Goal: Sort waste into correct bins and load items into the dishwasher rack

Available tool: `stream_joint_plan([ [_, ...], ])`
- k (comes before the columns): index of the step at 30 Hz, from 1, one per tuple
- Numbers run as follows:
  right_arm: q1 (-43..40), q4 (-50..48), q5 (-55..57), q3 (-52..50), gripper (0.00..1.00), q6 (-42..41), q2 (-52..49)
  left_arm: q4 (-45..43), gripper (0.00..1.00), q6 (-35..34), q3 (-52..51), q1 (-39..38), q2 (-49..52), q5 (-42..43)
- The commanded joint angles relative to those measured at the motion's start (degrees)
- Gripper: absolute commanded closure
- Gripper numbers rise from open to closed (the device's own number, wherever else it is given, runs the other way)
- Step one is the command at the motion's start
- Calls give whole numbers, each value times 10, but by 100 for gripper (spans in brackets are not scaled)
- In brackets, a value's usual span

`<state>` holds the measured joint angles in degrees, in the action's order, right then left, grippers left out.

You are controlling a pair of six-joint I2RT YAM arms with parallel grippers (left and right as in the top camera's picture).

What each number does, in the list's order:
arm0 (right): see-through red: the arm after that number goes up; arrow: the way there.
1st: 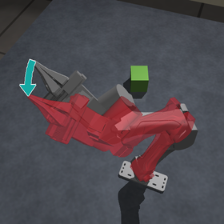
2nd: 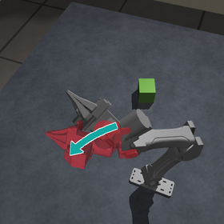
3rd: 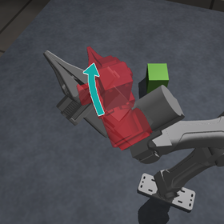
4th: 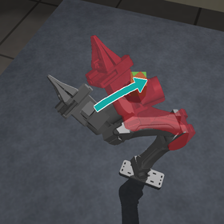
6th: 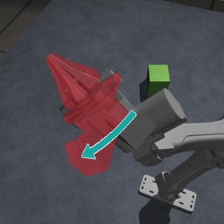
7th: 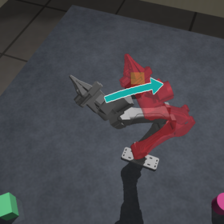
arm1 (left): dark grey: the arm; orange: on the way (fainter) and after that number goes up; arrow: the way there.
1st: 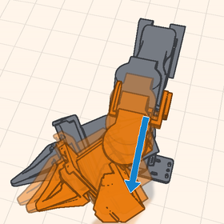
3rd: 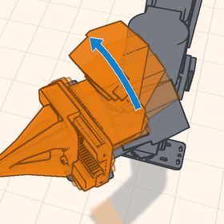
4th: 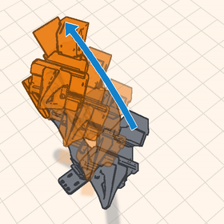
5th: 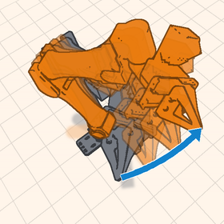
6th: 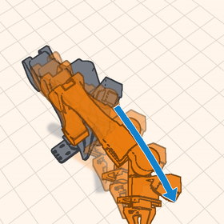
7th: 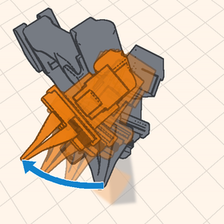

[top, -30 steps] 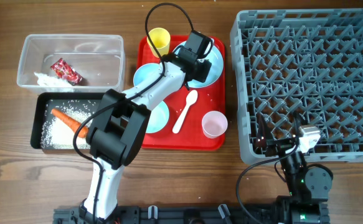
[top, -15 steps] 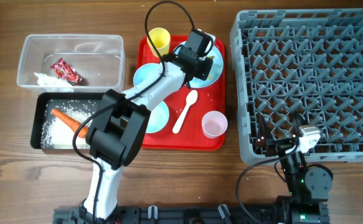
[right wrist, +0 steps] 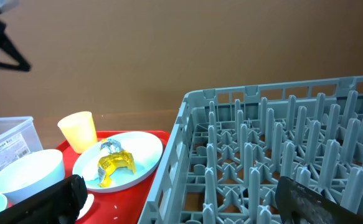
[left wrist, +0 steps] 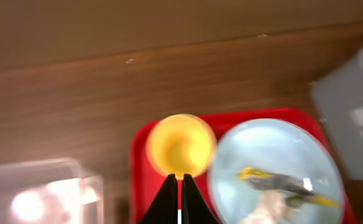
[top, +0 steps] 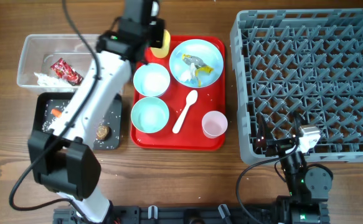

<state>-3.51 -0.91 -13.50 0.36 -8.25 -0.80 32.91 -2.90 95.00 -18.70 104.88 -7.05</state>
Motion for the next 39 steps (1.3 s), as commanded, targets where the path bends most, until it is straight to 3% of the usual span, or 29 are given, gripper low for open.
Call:
stream_joint_plan([
  [1,2,-3,-5,-1,0,7,0,26,96,-23,6,49,-10,53],
  [7,2,-3,-5,-1,0,7,0,51,96,-55,6,61,-7,205],
  [10,2,-3,-5,-1,0,7,0,50,82,-55,6,15,10,207],
  [12,2,-3,-5,-1,0,7,0,33,46,-52,6,-30,40,207],
  [14,2,-3,-5,-1,0,7,0,8,36,-52,6,-61,73,205],
  [18,2,-3,-5,-1,0,7,0,-47,33,-49,6,-108,137,204],
  [22,2,-3,-5,-1,0,7,0,-92,31,-48,6,-142,183,137],
  [25,2,-3,-5,-1,0,7,0,-107,27,-48,6,-153,199,127],
  [30,2,-3,-5,-1,0,7,0,-127,28,-48,6,-155,223,89],
  [36,2,-3,-5,-1,0,7,0,-132,37,-49,6,-156,247,83],
  [39,2,-3,-5,-1,0,7,0,-134,47,-49,6,-157,256,83],
])
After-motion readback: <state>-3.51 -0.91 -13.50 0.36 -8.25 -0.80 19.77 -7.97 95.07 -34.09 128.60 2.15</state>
